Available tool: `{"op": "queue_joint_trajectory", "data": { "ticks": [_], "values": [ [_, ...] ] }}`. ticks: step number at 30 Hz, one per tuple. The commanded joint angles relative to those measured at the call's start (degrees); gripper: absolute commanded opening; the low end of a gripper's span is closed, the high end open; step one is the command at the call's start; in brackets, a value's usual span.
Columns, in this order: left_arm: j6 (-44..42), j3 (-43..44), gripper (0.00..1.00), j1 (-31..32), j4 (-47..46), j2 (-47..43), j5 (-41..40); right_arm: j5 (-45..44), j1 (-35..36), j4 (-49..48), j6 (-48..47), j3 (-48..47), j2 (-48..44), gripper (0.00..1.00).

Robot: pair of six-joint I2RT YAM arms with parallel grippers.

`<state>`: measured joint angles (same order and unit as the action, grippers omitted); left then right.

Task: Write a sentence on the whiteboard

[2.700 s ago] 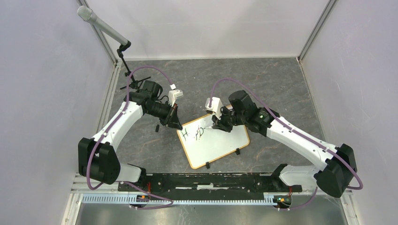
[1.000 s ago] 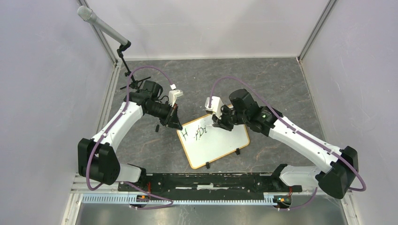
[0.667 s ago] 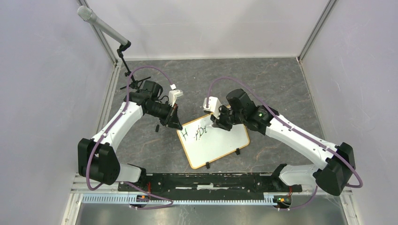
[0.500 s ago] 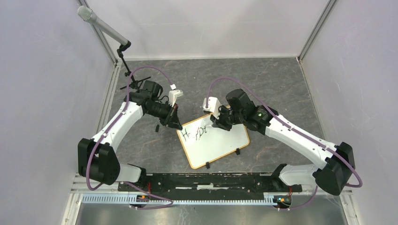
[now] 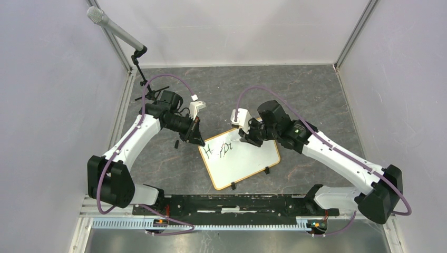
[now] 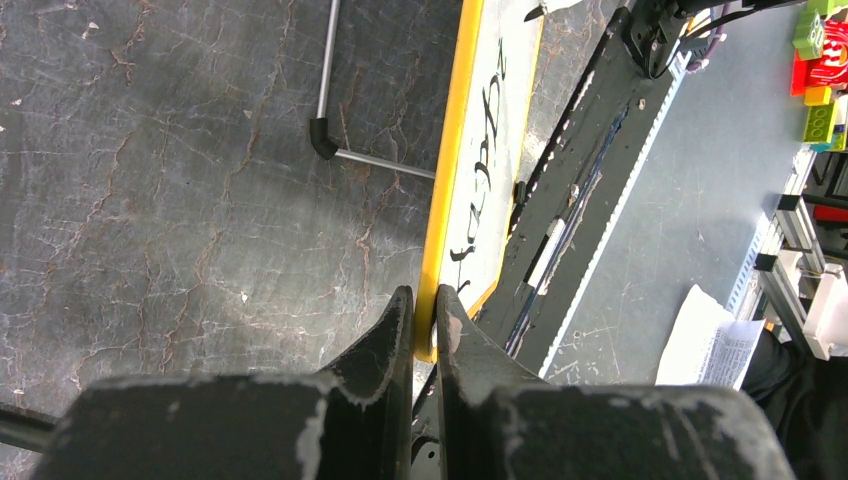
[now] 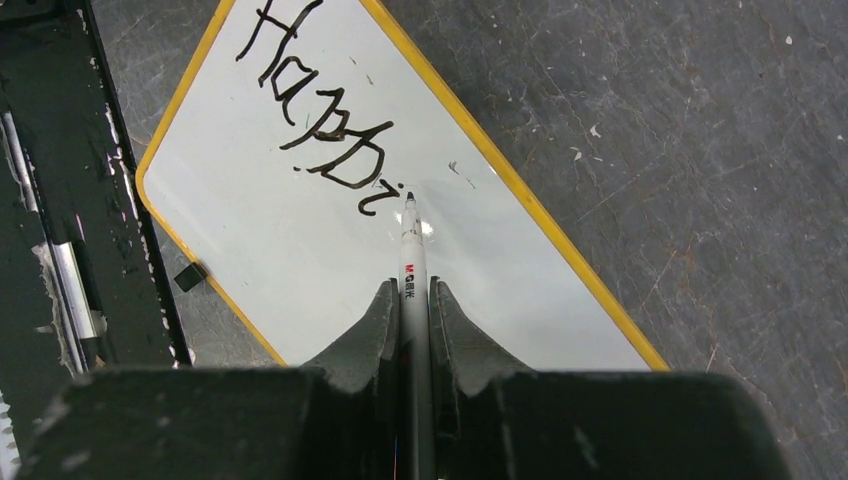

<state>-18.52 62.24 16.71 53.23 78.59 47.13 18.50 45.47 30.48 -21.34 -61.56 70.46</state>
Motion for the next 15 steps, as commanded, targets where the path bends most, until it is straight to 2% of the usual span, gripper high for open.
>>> {"op": "queue_joint_trajectory", "data": {
  "ticks": [1,15],
  "values": [
    [-0.3,-1.0,0.02,1.6,1.3,0.4,-1.8,-0.8,-0.2,-1.1,-0.7,1.3,-1.5,0.0],
    [-0.2,-1.0,0.02,1.7,1.3,0.4,-1.9,-0.8,-0.2,-2.4,-0.8,4.3,-0.2,0.0]
  ]
}}
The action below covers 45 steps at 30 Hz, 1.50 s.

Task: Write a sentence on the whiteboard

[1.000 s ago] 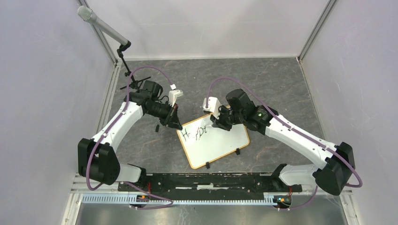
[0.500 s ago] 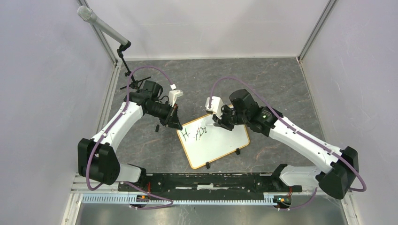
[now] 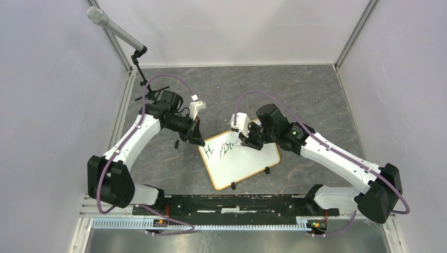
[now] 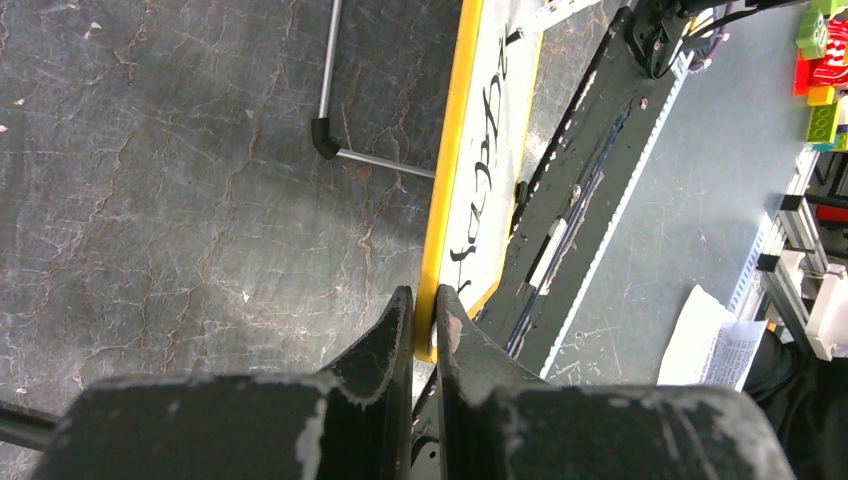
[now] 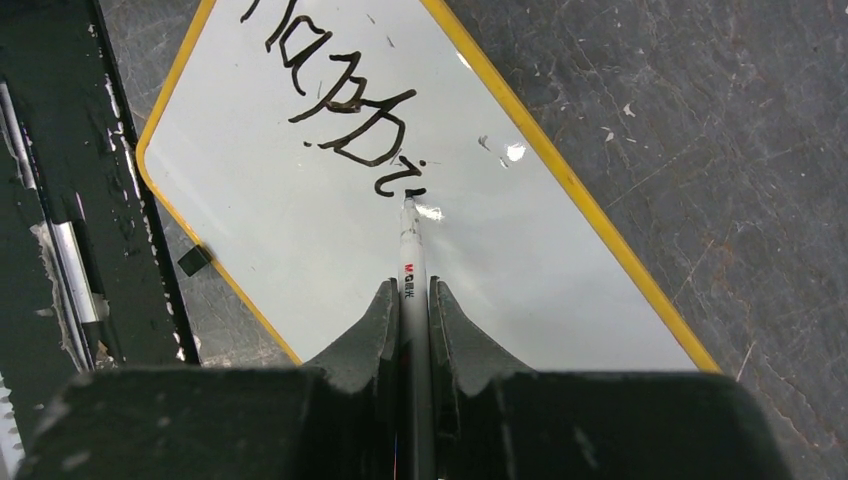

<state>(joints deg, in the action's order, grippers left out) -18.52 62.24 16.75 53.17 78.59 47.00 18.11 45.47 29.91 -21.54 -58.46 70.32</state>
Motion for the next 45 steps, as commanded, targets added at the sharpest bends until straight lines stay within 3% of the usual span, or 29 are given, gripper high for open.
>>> {"op": "queue_joint_trajectory", "data": {
  "ticks": [1,25,45],
  "values": [
    [-0.3,-1.0,0.02,1.6,1.4,0.5,-1.8,-0.2,-0.1,-1.9,-0.5,1.6,-0.3,0.0],
    [-0.4,-1.0,0.02,1.8,1.4,0.8,-2.0,-1.2,-2.6,-2.4,0.1,-2.9,0.9,0.0],
    [-0.3,-0.9,0.02,1.8,1.4,1.0,-2.1,0.8,-3.4,-0.6,0.2,2.3,-2.1,0.0]
  ]
}}
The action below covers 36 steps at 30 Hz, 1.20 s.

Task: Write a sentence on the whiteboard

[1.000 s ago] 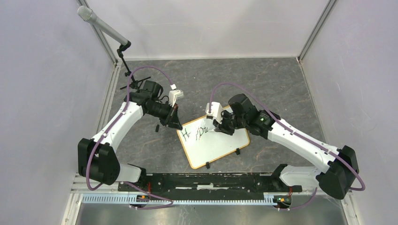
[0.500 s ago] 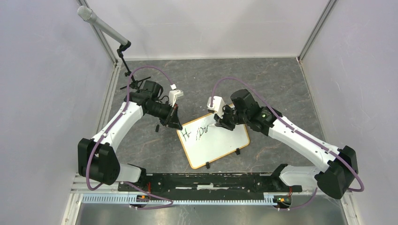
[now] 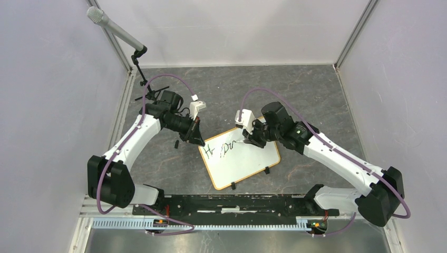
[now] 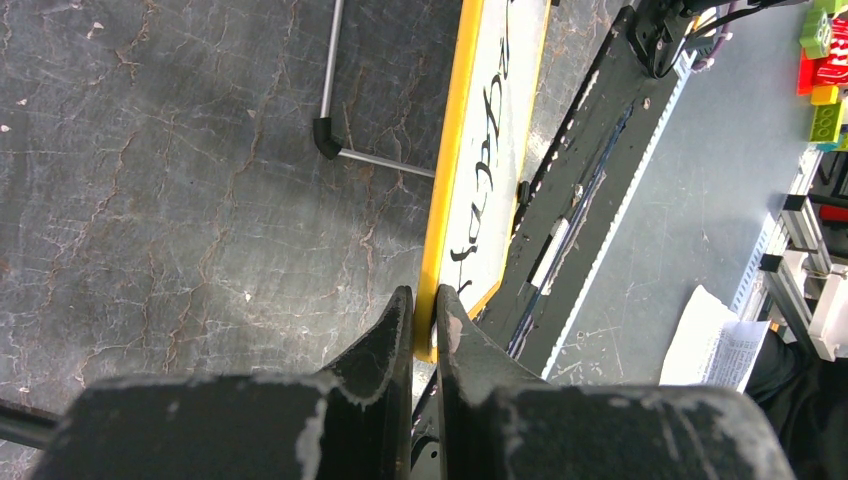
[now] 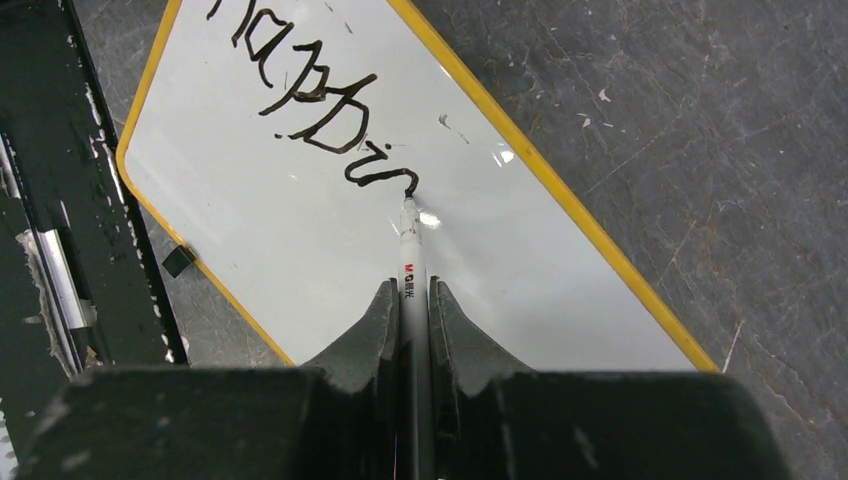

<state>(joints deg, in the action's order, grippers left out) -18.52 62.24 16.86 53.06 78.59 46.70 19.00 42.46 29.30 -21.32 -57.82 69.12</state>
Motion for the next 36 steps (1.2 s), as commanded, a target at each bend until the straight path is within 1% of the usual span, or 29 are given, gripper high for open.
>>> {"op": "queue_joint_trajectory", "data": {
  "ticks": [1,6,14,21,36],
  "values": [
    [-0.3,-0.9,0.02,1.7,1.5,1.0,-1.8,0.3,-0.4,0.1,0.1,2.0,-0.8,0.0],
    [-0.4,-1.0,0.02,1.6,1.5,0.9,-1.9,0.9,0.1,0.1,0.0,2.6,-0.8,0.0],
    [-0.2,-0.9,0.02,1.7,1.5,0.8,-1.9,3.0,0.3,1.8,-0.6,1.0,-1.6,0.0],
    [-0.2,-0.9,0.02,1.7,1.5,0.7,-1.9,2.1,-0.2,2.0,-0.4,-0.1,-2.7,0.0],
    [-0.3,-1.1,0.02,1.8,1.5,0.9,-2.1,1.6,-1.0,-0.5,-0.5,-1.1,-0.4,0.0]
  ]
}}
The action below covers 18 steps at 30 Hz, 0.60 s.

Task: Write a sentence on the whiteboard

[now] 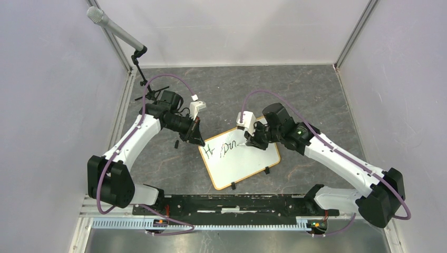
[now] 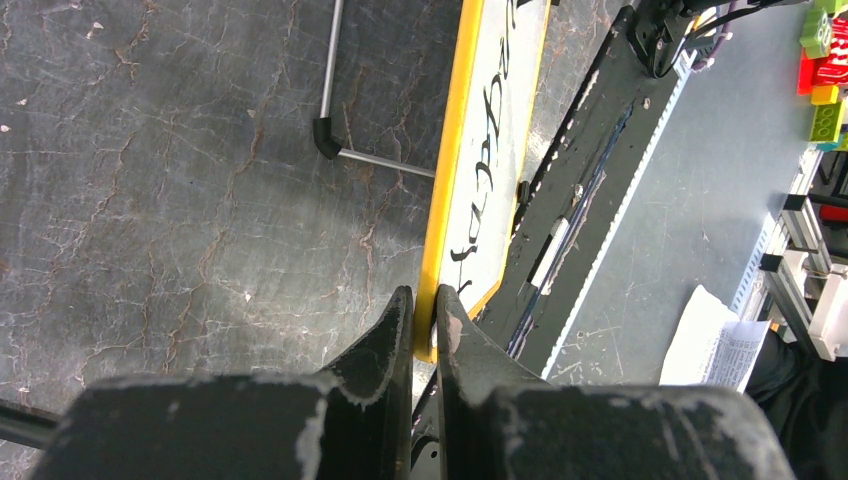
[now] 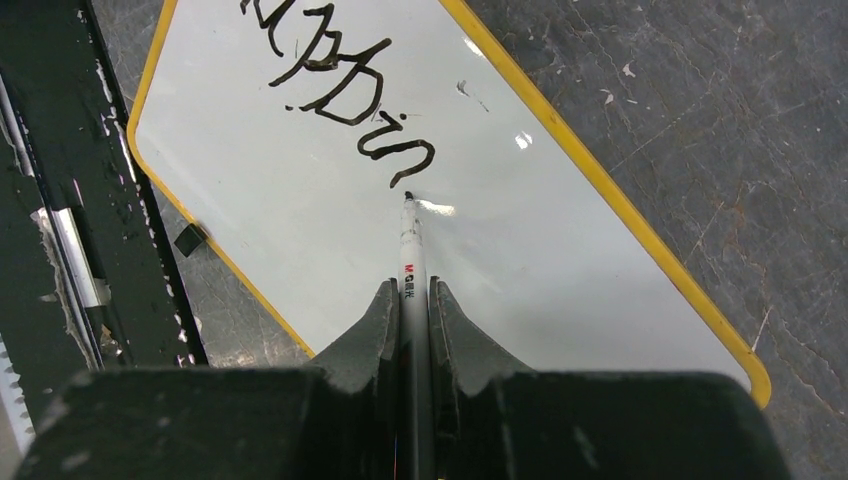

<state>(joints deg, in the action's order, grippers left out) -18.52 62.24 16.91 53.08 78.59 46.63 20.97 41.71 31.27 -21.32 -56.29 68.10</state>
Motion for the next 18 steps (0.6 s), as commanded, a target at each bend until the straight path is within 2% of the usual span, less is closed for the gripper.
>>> {"op": "queue_joint_trajectory", "data": {
  "ticks": [1,18],
  "values": [
    [-0.3,-1.1,0.02,1.7,1.5,0.9,-2.0,-0.6,-0.3,-2.4,-0.6,-2.6,0.9,0.0],
    [-0.4,-0.9,0.02,1.7,1.5,1.4,-1.9,-1.3,-3.6,-0.6,-2.2,-5.8,1.8,0.0]
  ]
}}
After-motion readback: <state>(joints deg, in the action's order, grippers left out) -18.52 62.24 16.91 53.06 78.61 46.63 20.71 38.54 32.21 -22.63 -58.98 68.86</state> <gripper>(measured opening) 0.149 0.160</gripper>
